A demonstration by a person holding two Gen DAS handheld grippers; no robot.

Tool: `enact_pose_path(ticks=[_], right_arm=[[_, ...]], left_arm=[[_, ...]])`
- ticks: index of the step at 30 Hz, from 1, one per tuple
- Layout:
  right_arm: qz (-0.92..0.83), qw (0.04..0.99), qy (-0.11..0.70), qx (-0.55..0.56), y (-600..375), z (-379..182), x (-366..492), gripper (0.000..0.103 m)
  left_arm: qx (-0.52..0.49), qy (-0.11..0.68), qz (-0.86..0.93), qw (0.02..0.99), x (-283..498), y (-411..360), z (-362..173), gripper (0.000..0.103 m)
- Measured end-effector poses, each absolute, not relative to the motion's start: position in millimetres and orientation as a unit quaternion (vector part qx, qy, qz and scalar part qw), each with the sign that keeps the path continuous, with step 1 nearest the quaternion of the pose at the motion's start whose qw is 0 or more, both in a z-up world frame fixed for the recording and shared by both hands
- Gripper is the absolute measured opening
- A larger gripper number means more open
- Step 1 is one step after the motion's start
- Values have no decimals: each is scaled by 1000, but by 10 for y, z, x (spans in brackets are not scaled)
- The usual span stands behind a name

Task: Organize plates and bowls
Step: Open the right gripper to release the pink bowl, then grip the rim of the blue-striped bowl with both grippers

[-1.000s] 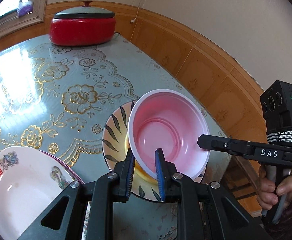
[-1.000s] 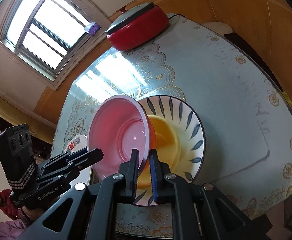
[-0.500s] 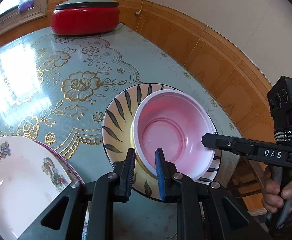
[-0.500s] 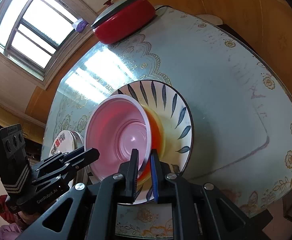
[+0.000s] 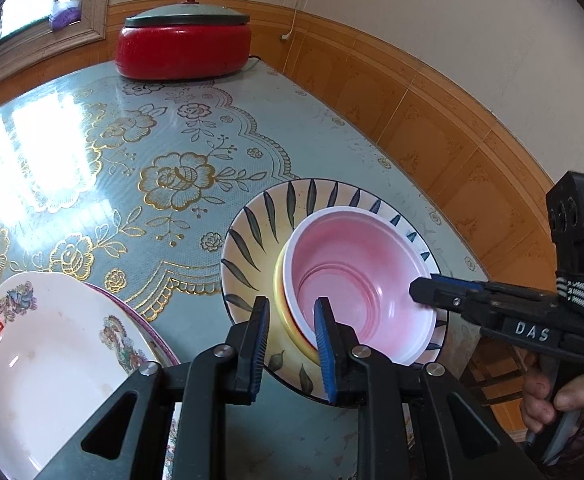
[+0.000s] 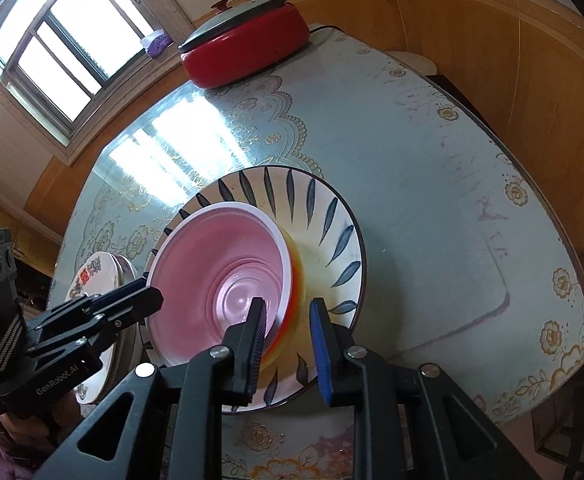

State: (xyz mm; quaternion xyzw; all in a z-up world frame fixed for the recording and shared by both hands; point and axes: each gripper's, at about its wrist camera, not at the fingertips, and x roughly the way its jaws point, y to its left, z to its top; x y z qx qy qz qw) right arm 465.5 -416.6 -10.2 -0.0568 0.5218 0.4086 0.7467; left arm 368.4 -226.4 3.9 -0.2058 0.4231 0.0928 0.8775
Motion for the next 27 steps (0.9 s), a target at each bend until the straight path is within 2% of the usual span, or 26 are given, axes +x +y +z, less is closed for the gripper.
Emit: enact_pose_path(ticks=[4,9,20,22,24,27], right_arm=[[421,754,503,-36,-4269,3,4659,22],[407,771,490,-8,-4467,99,4761,27],[384,744,546,18,-4541,-312,4907,28],[383,747,543,11,-4490,-348,4896,25],[393,744,540,6,-4442,-355,4883,15],[397,752,525,-30,-4350,-334,4853,11]], left_arm=[[-212,415,101,879,3631,-2182,82,28],[-218,400,114,883,3585,-2059,152,28],[-184,418,140,879,3691,-1924,79,28],[-175,422,140,878,3714,-1947,57,28],[-168,427,136,878,3742,-1974,31,28],[-156,437,132,876,3803,-2016,-22,28]])
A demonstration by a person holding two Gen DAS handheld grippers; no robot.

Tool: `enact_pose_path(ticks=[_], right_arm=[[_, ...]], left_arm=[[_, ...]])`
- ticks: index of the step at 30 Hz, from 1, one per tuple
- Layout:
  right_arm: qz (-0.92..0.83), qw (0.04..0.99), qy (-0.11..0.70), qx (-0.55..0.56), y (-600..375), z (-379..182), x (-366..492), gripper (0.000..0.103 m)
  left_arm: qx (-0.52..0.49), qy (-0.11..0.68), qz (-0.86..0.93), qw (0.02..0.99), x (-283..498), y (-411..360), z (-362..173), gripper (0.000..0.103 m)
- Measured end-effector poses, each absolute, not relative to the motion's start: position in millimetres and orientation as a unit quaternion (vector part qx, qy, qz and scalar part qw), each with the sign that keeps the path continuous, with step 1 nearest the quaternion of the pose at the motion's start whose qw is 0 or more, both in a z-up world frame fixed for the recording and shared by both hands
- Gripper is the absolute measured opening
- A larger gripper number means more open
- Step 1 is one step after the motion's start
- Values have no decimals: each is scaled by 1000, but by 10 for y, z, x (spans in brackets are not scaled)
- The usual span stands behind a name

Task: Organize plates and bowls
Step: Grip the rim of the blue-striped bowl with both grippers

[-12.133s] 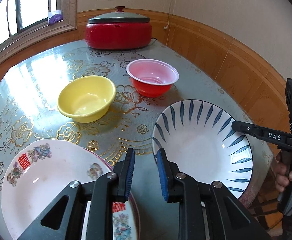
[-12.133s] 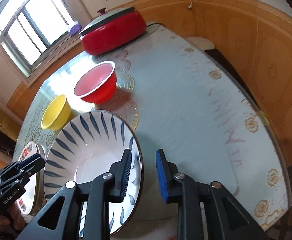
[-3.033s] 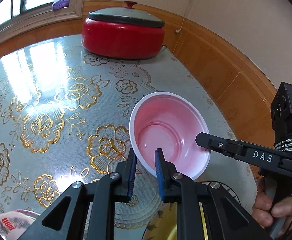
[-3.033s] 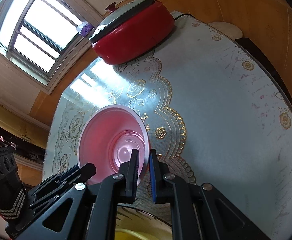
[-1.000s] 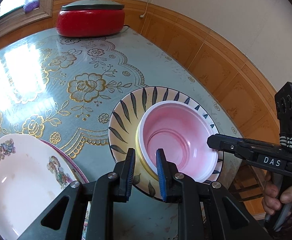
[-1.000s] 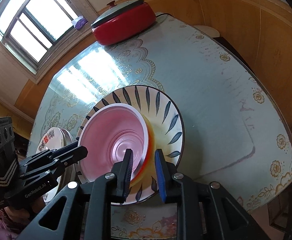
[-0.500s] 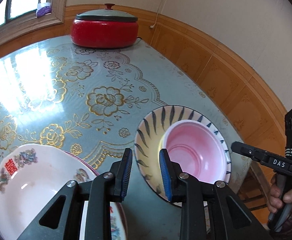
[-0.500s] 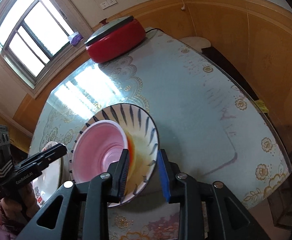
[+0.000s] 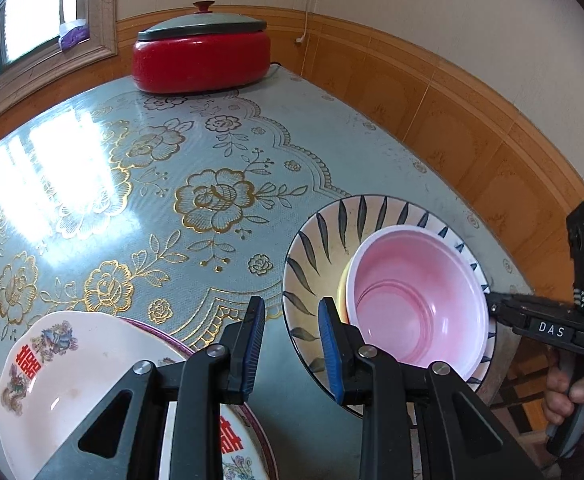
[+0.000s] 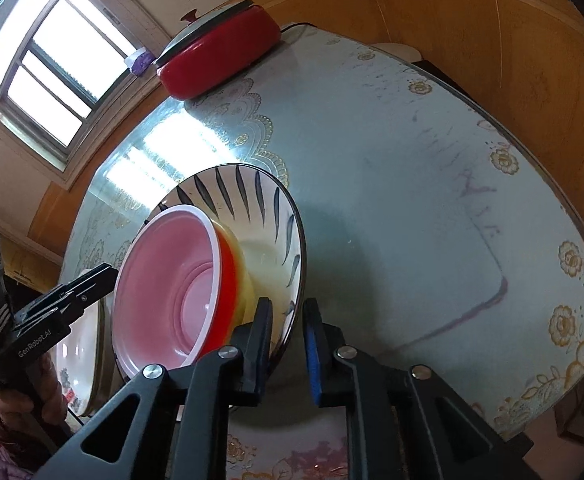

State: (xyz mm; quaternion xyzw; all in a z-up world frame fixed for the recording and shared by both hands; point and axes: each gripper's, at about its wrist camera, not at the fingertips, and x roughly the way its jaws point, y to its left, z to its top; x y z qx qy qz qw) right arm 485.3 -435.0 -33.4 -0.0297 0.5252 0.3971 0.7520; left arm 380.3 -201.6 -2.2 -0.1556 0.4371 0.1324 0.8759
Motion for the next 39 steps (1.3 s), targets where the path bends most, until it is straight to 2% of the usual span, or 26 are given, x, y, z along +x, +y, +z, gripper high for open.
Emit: enact_pose_path(ticks=[7,12,13,15,16,24,29,37,39], right_arm=[[381,770,506,-77,-4299,-317,4941,9],[382,761,523,-52,-4426,-361,5112,9],[384,757,527,-43,-4469,-378,5145,10],[389,748,537,-28,-4548,-424,5190,24],[394,745,538,-19,-4587,-437,5205,25],[403,745,529,-43,-4634,-499,5177,24],[408,743,530,-21,-4688,-530,5242,20],[428,732,529,-36,-4689,-542,5198,20],[434,733,521,-46,-4649,-550,5160,13]], left_arm=[[-154,448,115,873,3912,-2142,-101,25],[-151,457,109,870,3982,-2308,-186,24],[-154,458,107,869,3980,-2325,-201,24],[-161,462,102,866,3973,-2348,-243,20],[-162,466,99,864,3969,-2367,-267,20],[-160,452,82,874,3984,-2494,-296,19],[-175,445,70,876,4046,-2511,-356,21],[-204,436,47,875,4028,-2515,-457,24],[-202,434,51,877,4018,-2531,-461,23]])
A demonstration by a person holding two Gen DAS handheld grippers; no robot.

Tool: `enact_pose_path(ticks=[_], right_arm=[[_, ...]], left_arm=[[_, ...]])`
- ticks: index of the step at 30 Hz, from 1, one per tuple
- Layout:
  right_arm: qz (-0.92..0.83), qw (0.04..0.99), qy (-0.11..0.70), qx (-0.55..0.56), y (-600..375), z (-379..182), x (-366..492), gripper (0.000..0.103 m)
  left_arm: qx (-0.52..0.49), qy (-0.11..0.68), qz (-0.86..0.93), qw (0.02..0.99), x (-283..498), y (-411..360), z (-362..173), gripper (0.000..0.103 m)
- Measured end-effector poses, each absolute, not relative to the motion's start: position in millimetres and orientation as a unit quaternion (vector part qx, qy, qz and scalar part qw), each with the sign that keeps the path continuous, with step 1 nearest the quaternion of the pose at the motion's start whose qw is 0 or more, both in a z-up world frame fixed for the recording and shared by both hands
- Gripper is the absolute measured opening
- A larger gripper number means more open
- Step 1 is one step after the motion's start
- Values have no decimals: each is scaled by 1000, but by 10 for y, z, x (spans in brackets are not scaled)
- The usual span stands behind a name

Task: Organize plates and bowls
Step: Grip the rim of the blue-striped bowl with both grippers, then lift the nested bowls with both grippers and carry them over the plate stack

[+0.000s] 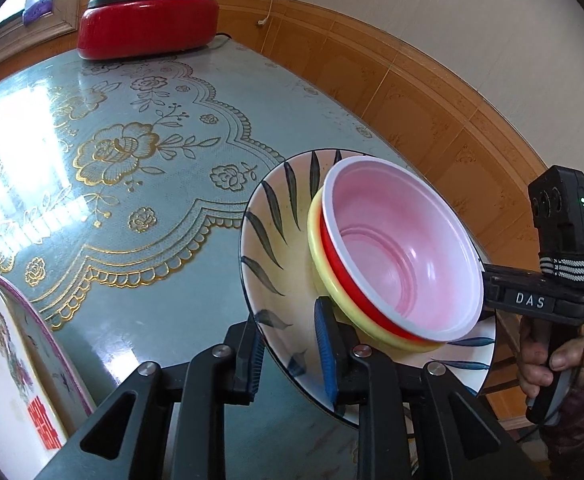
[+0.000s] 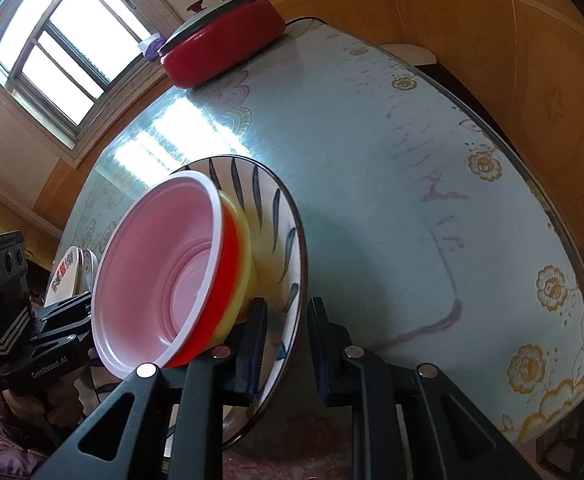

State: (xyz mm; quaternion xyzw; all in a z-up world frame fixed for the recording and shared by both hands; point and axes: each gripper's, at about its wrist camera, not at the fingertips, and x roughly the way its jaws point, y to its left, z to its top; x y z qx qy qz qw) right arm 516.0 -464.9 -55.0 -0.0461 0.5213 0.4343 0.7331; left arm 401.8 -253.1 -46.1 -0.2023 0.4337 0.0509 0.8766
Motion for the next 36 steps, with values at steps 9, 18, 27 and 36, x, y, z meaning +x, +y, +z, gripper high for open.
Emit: enact_pose_path(ticks=[9,18,27,36], right_arm=[[433,746,503,-58,-4407,-550,5244,14],[450,728,511,-81,-4377,-553,5192,17],[437,750,489,-90,-4368,-546,5109,16],[444,743,493,-87,-4202,-550,5286,17]], left_arm=[[-193,430,90,877,4017,-2504,-431,21],[-183,424,111,880,3979,-2503,-452,21],[-187,425,127,877,3996,-2527,-460,19],[-198,422,154,871,4094,-2428,-469,19]])
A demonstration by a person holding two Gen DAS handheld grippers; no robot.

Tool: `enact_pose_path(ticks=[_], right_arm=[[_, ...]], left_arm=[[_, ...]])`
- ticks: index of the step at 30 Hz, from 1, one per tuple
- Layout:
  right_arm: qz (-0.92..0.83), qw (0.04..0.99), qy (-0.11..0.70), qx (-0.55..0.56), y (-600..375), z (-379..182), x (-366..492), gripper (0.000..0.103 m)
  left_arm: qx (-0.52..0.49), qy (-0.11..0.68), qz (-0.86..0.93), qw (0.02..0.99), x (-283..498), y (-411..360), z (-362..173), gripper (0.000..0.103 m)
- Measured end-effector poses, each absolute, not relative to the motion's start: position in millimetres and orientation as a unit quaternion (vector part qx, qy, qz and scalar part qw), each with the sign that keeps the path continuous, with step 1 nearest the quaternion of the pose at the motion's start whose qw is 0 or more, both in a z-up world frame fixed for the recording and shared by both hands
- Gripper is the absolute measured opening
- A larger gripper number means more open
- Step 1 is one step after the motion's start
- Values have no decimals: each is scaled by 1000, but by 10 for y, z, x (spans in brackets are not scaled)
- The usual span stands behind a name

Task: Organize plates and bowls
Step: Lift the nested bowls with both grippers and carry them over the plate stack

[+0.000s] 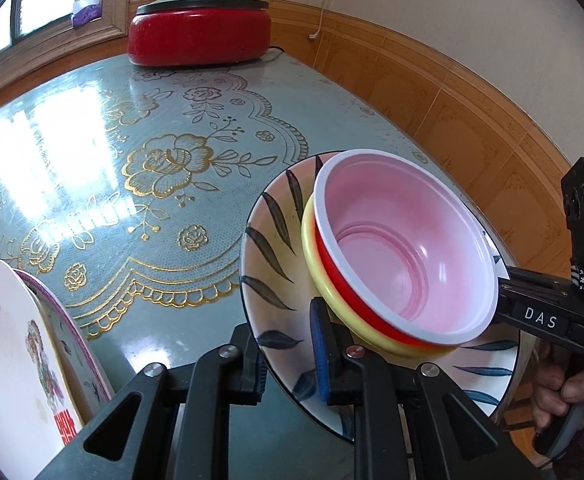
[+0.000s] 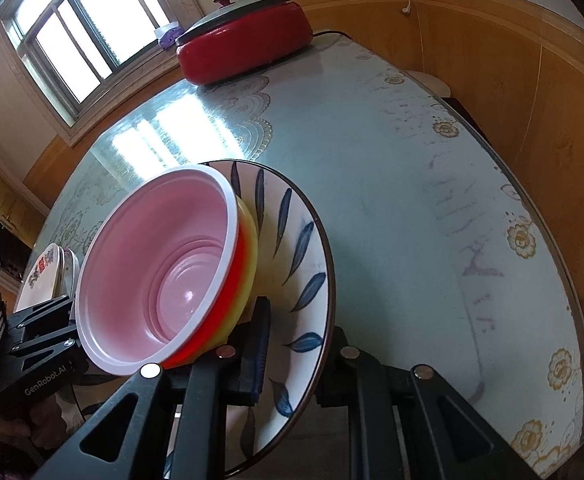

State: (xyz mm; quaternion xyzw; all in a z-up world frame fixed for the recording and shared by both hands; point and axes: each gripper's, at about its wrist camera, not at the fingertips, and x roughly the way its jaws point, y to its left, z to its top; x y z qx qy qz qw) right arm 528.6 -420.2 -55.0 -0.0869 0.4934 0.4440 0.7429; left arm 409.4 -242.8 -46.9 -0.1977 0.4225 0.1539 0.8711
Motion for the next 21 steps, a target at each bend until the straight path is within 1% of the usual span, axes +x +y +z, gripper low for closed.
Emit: enact_pose_path(ticks=[8,15,21], right_arm=[[468,727,494,-91,-4297,-560,5206,18],[462,744,469,-111,-4290,-543,5106,17],[456,748,472,-101,-4281,-548,5137,17]], left_arm=[[-204,421,150,871,4025,-2442,-492,20],[-199,421,156,871,4023,-2474,-473,19],[-187,421,174,870,4067,-2514,-457,19]])
